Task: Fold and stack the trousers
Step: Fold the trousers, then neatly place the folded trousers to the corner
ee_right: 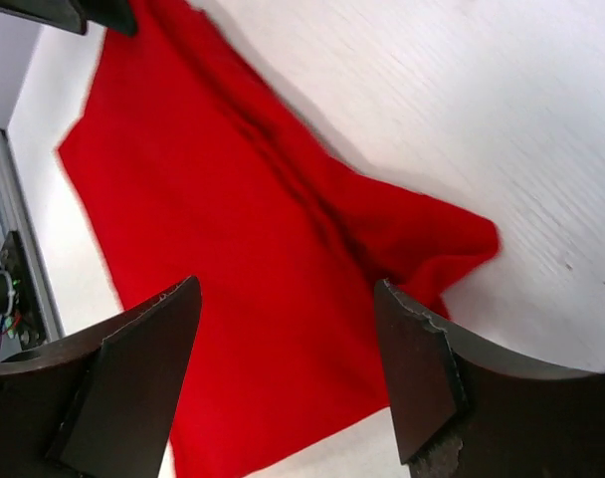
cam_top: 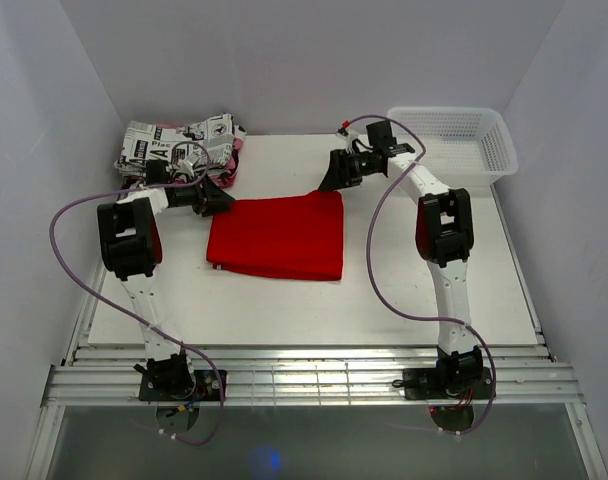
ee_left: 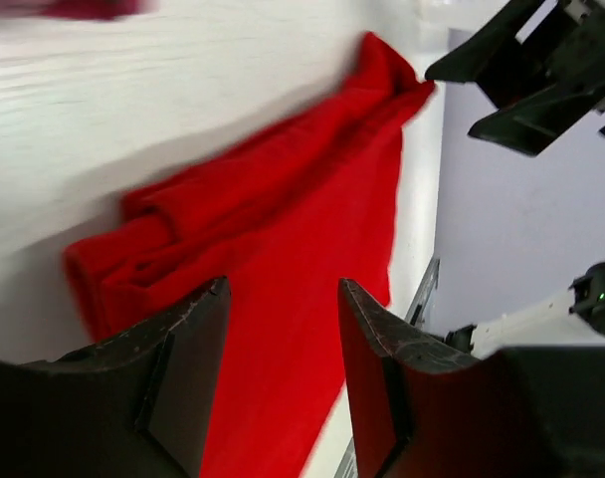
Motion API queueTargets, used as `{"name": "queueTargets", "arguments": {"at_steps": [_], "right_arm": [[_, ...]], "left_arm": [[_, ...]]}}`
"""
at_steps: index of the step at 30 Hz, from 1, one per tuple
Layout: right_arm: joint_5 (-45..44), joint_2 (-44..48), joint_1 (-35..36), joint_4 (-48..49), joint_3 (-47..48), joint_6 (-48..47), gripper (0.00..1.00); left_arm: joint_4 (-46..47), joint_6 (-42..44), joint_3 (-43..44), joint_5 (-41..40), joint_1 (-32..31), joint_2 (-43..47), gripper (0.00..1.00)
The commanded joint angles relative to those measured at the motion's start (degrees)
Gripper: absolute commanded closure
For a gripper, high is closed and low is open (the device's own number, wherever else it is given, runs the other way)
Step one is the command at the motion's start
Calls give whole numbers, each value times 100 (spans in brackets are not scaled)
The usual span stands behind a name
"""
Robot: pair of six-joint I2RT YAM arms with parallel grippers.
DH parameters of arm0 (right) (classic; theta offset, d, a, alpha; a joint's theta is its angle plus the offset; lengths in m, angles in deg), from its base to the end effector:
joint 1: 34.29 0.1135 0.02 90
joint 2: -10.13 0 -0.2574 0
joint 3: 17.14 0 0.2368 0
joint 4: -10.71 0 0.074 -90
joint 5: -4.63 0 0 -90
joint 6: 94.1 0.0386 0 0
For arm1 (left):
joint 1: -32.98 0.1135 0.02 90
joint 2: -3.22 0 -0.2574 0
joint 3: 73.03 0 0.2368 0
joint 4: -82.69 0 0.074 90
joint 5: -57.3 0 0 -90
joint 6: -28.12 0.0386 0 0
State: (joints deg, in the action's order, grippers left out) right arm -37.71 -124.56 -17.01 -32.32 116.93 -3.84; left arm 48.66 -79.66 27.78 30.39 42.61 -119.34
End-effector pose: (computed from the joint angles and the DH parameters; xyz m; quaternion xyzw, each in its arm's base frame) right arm 0.4787 0.1788 0.2249 -0.2817 0.8081 0.4220 0.2992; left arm 0.4296 0.0380 0.1671 -0.0434 0.8278 -0.5166 0.2146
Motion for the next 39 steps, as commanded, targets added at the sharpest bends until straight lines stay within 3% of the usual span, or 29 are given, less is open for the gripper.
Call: {"name": "queueTargets", "arguments": {"at_steps": [1, 9, 14, 18, 19, 20, 21, 24, 28, 33, 35, 37, 39], "right_arm": [[-195, -626, 4, 367, -74, 459, 25], [-1030, -1226, -145, 270, -189, 256, 29], [-1145, -796, -242, 165, 381, 2, 27], [-1654, -24, -251, 163, 516, -604, 21], [-1750, 422, -199, 208, 428, -805, 16], [-1951, 679, -146, 260, 305, -947, 13], [-2049, 925, -76, 330, -70, -1096, 11], [-2445, 2162, 397, 577, -731, -2009, 2], [-3094, 2780, 1704, 296, -1452, -3249, 4], [-3710, 2528, 3006, 6, -1437, -3383, 1], [-3878, 2335, 3263, 58, -1366, -3269, 7], [-4018, 2062, 3589, 128, -1349, -3198, 11], [-3993, 1808, 3817, 190, -1392, -3154, 15]], "left_arm": [[759, -825, 62, -551, 30, -608, 41], [529, -622, -96, -859, 39, -1024, 41], [459, -341, -79, -491, 92, -525, 37], [100, 528, 227, -674, 127, 591, 25], [-84, 826, 264, -841, 205, 1054, 18], [-147, 933, 273, -938, 267, 1294, 2], [-191, 995, 221, -1052, 346, 1531, 2], [-306, 952, 11, -1071, 785, 2332, 2], [-367, 444, -253, -1061, 1522, 3053, 2], [-1410, 1206, -263, -1413, 1867, 3660, 2], [-1876, 1355, -430, -1449, 1955, 3748, 2], [-2438, 1655, -675, -923, 2191, 3888, 2], [-2538, 1385, -1394, -843, 2350, 4203, 2]]}}
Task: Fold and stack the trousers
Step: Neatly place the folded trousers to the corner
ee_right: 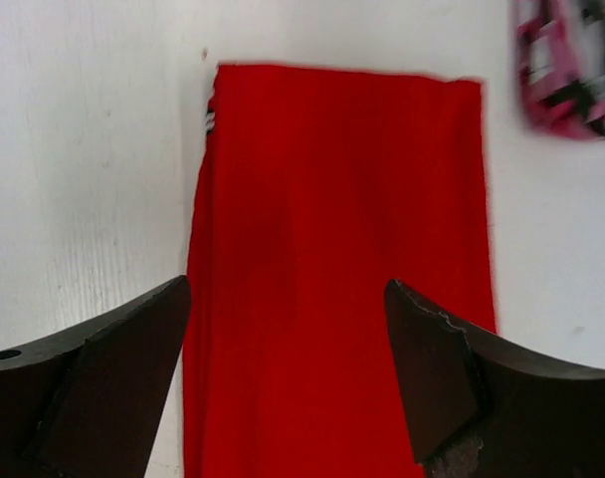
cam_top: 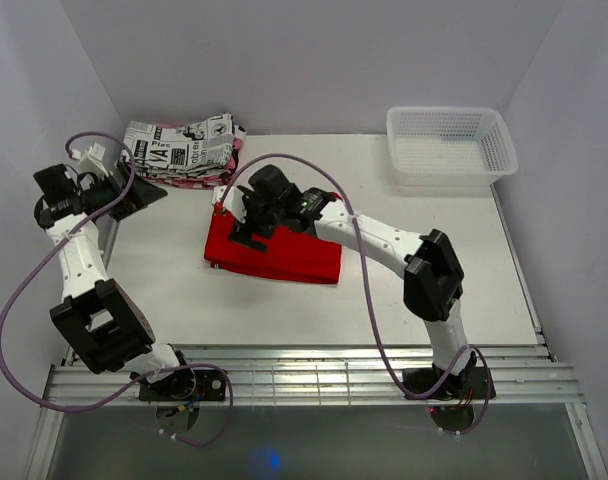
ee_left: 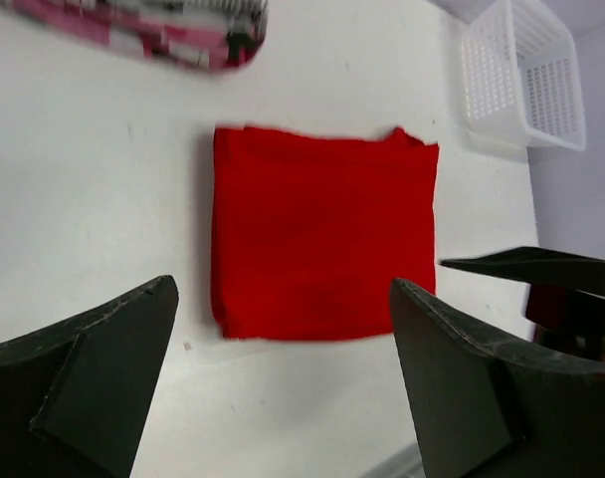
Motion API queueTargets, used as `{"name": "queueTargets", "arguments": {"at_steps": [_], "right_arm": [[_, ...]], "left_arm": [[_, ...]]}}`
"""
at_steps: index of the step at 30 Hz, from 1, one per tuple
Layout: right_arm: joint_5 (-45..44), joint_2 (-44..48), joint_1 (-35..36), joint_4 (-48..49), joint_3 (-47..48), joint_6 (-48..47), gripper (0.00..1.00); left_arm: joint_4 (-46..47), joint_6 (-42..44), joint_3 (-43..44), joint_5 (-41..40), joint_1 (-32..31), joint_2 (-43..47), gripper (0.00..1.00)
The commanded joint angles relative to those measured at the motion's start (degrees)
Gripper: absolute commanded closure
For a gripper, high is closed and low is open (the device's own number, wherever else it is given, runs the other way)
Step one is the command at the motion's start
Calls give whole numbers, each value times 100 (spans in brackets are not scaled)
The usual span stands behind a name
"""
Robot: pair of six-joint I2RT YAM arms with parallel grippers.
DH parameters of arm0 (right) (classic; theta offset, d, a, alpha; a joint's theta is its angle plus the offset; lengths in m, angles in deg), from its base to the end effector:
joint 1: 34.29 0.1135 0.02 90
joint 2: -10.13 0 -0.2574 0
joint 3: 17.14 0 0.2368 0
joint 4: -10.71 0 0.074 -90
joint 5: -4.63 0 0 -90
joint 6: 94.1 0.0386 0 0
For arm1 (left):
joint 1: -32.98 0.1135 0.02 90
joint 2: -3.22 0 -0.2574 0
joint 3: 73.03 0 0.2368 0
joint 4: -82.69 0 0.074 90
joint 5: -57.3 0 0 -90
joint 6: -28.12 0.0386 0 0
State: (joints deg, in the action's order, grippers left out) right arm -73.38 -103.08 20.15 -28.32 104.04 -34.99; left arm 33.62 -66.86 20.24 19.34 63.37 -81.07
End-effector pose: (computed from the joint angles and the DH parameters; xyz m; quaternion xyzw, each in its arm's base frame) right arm 0.2562 0.3721 0.3252 -0.6246 0.6019 0.1889 0.4604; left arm 0.2768 0.1271 0.3436 -0.0712 0.8325 -0.3046 0.4573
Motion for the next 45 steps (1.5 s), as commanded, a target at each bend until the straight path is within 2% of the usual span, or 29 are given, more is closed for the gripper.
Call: {"name": "queueTargets", "arguments": {"at_steps": [1, 5, 9, 16, 19, 23, 25, 26, 27, 29, 30, 37, 45], "right_arm": [[-356, -394, 172, -218, -138, 30, 17], [-442, -483, 489, 194, -743, 13, 19], [-785, -667, 673, 493, -1025, -22, 16], [-1172, -1194, 770, 739, -1069, -136, 17], [-1399, -1423, 797, 880, -1140, -154, 20], [-1638, -1555, 797, 1108, -1298, -206, 30], [-1752, -1608, 797, 1284, -1325, -215, 41], [-1770, -1634, 805, 1319, -1307, -207, 48], [-1770, -1704, 797, 1328, -1220, -198, 62], [-1674, -1766, 797, 1329, -1097, -102, 79], [-1586, -1766, 797, 1311, -1000, -49, 92], [-506, -1582, 648, 1109, -473, 1049, 92], [-22, -1450, 516, 1074, -402, 2104, 92]], "left_arm": [[-982, -3, -913, 438, 413, 518, 2], [-570, -767, -2091, 448, 468, 1212, 2], [-305, -1216, -3031, 255, 468, 1582, 2], [-59, -1665, -3736, -96, 468, 1433, 2], [318, -2033, -4007, 96, 468, 1328, 2], [819, -2551, -4482, 123, 459, 1345, 2], [1083, -2772, -4641, 62, 406, 1415, 2], [1179, -2833, -4798, 62, 371, 1450, 2], [1346, -2938, -4861, 27, 258, 1477, 2], [1522, -3044, -4967, -149, 108, 1635, 2], [1619, -3097, -5037, -219, 20, 1687, 2], [2243, -3993, -5064, -1080, -656, 1557, 2], [3156, -5117, -5178, -1941, -1210, 1100, 2]]}}
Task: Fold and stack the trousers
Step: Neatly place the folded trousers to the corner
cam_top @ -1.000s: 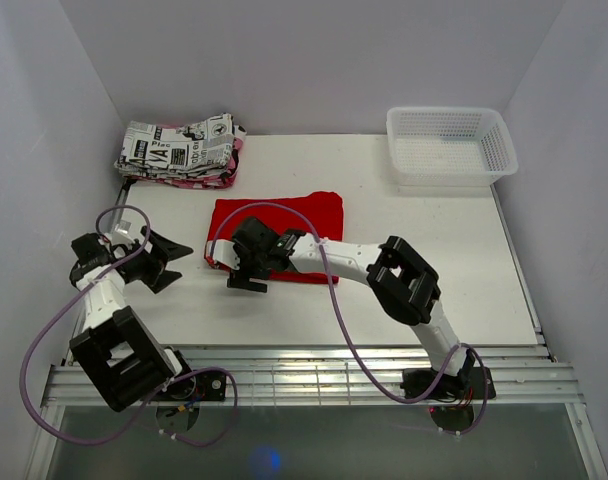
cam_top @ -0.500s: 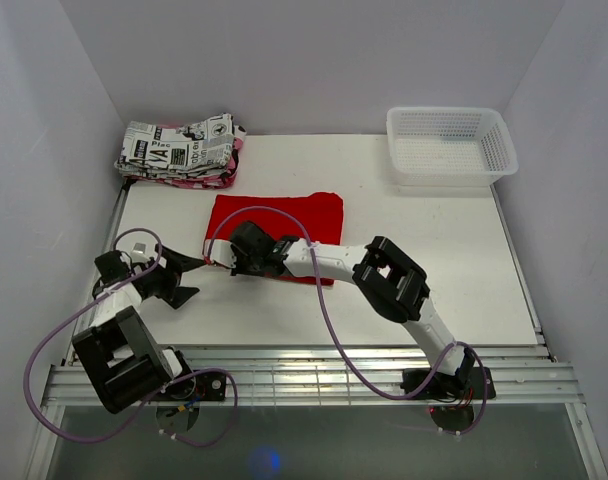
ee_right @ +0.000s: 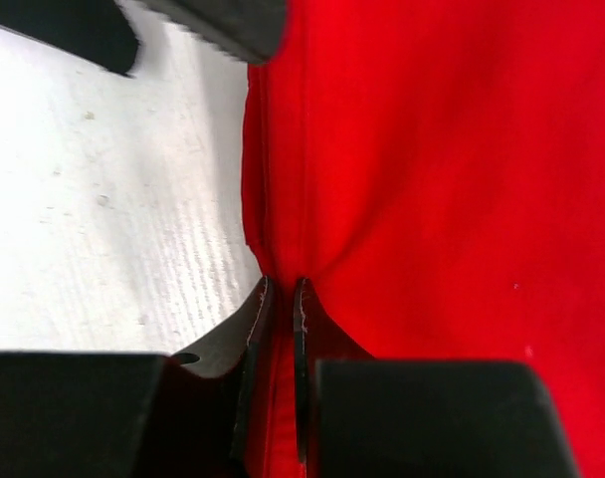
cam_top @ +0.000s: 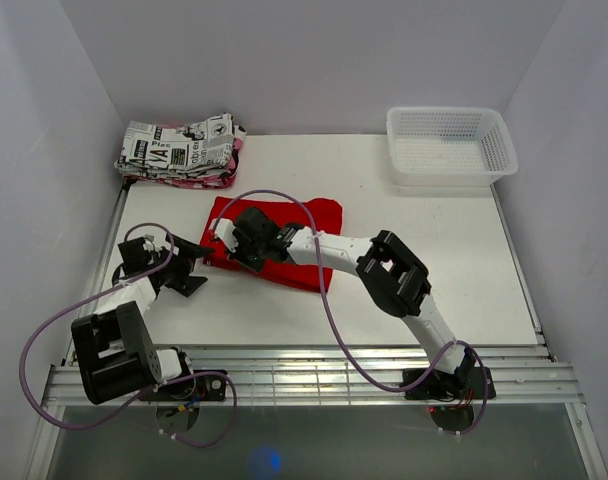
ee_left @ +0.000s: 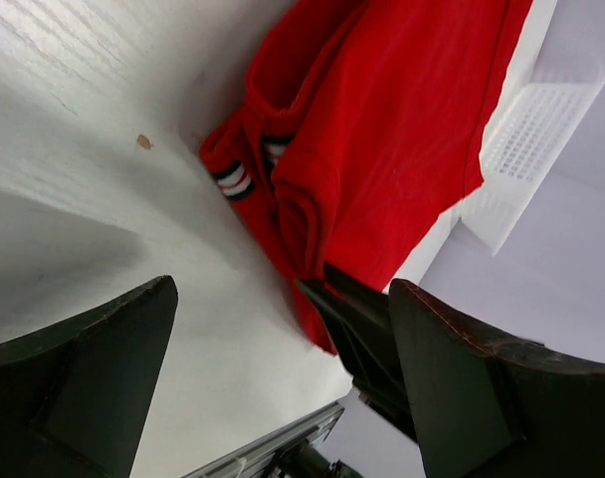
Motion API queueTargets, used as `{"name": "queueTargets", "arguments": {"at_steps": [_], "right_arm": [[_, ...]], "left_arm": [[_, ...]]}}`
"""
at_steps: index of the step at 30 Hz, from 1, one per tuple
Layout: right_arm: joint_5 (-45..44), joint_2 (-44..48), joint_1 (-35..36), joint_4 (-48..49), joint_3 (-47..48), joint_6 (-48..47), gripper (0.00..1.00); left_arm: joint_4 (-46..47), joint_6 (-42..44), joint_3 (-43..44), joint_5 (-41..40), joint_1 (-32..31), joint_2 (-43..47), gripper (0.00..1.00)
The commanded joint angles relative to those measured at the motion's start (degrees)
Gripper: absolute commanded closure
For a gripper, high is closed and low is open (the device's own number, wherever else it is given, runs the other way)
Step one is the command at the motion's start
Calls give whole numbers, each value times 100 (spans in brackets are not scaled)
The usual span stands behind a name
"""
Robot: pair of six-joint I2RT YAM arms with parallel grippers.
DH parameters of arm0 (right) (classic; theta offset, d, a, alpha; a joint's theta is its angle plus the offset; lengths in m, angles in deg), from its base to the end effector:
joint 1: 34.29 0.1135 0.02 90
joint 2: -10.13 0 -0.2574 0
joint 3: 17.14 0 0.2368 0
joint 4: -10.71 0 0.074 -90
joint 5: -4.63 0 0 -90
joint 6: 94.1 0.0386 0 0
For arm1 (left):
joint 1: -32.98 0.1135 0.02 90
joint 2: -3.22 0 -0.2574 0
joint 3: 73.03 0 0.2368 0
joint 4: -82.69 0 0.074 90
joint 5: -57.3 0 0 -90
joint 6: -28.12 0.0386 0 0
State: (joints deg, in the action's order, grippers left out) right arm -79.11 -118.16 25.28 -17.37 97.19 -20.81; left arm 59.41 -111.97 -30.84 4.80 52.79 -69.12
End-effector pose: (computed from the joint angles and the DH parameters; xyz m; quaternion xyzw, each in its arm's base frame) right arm 0.2459 0.4270 0.1832 -0.5809 0.7038 0.1947 0.3595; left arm 0.2046 0.0487 0.1558 -0.4324 0.7947 -0.3722 0.2071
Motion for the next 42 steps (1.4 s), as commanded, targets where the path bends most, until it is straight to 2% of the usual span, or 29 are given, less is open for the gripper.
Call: {"name": "queueTargets", "arguments": {"at_steps": [1, 8, 16, 20, 35, 39, 41, 42], "right_arm": [[630, 50, -16, -30, 308, 826, 92], [911, -73, -156, -13, 598, 1459, 92], [1246, -196, -253, -39, 784, 1627, 92], [1229, -214, -253, -4, 766, 1802, 92], [1562, -381, -367, 5, 986, 1961, 92], [1667, -390, -376, 5, 1012, 1970, 92], [1782, -372, -376, 31, 1012, 1987, 92], [1826, -364, -376, 49, 1003, 1996, 92]], "left_arm": [[666, -677, -70, -550, -205, -131, 2], [1150, -1319, -52, -1262, -812, -649, 2], [2098, -1653, -114, -1473, -1164, -1124, 2], [2582, -1698, 9, -1316, -1173, -1528, 3], [2882, -1531, 150, -1218, -1313, -2240, 37], [2890, -1443, 264, -1183, -1322, -2416, 58], [2908, -1364, 316, -1183, -1313, -2469, 65], [2925, -1329, 351, -1166, -1313, -2496, 74]]}}
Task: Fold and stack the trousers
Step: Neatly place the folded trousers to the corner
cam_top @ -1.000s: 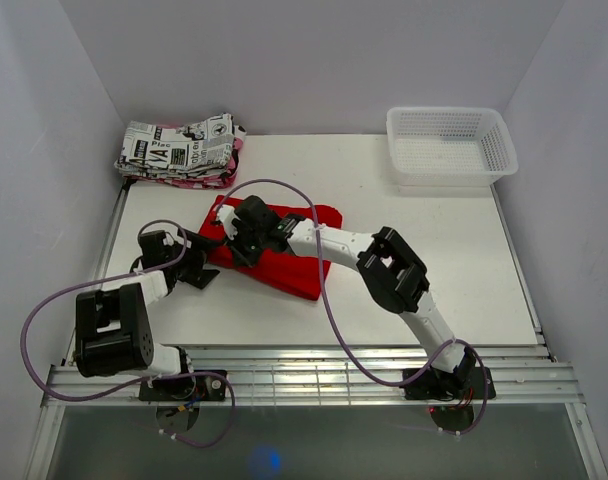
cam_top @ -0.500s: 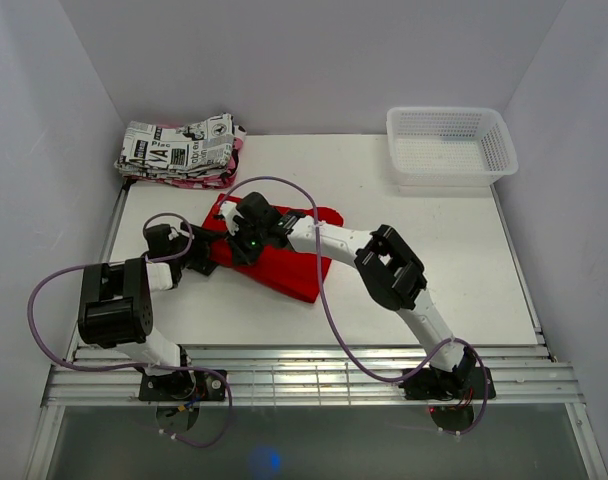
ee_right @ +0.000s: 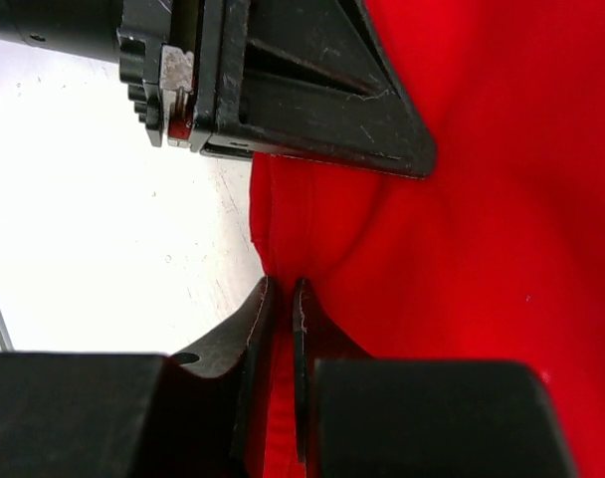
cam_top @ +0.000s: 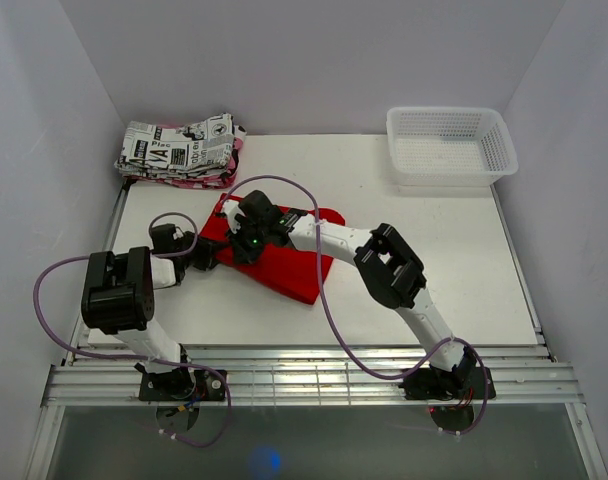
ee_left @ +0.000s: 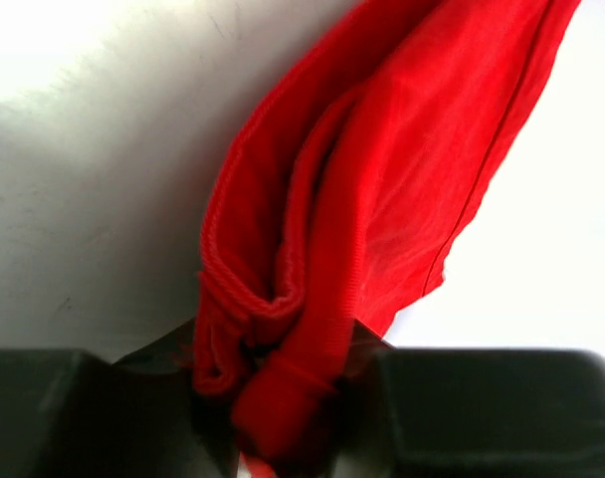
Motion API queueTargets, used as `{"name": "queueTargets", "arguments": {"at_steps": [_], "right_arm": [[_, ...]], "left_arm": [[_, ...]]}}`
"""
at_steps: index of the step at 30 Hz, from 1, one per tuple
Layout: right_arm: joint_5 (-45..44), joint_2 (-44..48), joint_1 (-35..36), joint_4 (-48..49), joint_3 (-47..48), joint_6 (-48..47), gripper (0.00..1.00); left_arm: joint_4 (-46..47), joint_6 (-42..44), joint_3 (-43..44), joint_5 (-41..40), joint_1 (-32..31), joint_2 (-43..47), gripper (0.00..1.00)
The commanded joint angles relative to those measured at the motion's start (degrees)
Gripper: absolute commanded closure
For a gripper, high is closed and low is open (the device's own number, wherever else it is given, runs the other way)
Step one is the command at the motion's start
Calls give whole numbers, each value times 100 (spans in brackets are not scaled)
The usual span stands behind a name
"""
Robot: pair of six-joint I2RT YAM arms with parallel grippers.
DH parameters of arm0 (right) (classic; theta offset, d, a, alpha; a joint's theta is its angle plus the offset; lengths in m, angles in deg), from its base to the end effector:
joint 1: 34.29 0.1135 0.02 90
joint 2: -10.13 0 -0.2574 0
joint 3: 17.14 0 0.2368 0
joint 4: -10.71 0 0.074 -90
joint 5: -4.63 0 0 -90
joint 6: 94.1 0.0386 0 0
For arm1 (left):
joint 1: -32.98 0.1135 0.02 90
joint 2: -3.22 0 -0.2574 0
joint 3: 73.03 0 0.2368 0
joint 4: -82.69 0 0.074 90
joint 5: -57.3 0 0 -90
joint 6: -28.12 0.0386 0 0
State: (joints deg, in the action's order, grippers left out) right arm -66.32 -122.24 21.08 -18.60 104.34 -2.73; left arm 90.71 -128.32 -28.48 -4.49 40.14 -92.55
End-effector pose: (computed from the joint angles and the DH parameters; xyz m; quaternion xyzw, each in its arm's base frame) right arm 0.2797 0.4271 0.1876 -0.4682 0.7654 0.3294 0.2940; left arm 0.2731 0.0159 0.1111 -0.4557 0.7707 -0.3849 0.2242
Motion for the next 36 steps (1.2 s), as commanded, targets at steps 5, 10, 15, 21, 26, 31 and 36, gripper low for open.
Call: {"name": "queueTargets", "arguments": {"at_steps": [5, 10, 15, 21, 26, 31, 36], "right_arm": [[749, 238, 35, 206, 96, 206, 92], [776, 624, -123, 189, -133, 364, 67], [557, 1362, -781, 75, -572, 487, 11], [328, 2452, -1845, -285, -1301, 286, 10], [178, 3358, -2679, -654, -2091, -101, 10], [20, 3902, -3216, -857, -2541, -461, 10], [-15, 4114, -3419, -892, -2761, -541, 10]], "left_arm": [[-169, 719, 362, -87, -74, -127, 100], [-178, 1711, 669, 27, -232, 136, 100], [-187, 2985, 1196, -245, -1011, 401, 100], [-108, 4716, 2108, -895, -1779, 129, 100], [225, 5780, 3085, -1510, -2078, -556, 100], [314, 5993, 4708, -2117, -2131, -1689, 100], [323, 6230, 6038, -2696, -2131, -2446, 100]]}}
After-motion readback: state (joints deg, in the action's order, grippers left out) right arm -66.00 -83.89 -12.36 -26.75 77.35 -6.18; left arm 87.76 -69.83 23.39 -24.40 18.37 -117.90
